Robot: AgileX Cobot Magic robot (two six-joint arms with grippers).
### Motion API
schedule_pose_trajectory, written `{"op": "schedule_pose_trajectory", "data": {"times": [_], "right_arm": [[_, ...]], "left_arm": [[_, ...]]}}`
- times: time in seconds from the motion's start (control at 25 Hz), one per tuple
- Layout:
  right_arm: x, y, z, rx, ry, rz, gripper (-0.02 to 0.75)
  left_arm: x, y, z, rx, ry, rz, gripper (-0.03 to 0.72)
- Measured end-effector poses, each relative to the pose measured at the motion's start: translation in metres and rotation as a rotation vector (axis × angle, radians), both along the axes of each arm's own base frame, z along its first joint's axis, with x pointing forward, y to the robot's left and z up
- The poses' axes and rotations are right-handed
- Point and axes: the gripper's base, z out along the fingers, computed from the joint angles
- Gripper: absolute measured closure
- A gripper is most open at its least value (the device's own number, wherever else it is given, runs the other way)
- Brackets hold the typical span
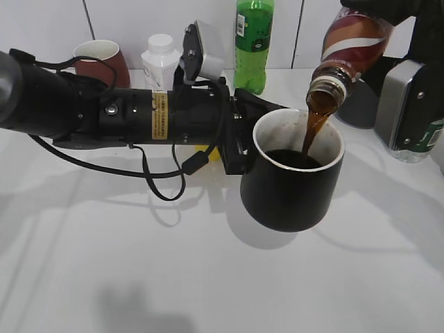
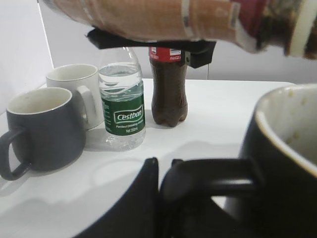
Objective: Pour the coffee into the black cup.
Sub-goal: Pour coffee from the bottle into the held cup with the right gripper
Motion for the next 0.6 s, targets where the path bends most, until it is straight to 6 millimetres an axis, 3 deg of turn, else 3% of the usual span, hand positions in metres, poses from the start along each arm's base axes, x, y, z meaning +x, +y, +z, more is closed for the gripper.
{"op": "schedule_pose_trajectory", "data": {"times": [0.6], "right_arm": [[0.0002,-0.0003,0.0008,0.041,0.028,-0.007,0.192]], "left_arm": [[0.0000,0.0000,-0.0004,0.001,0.000,-0.001,0.650]]}}
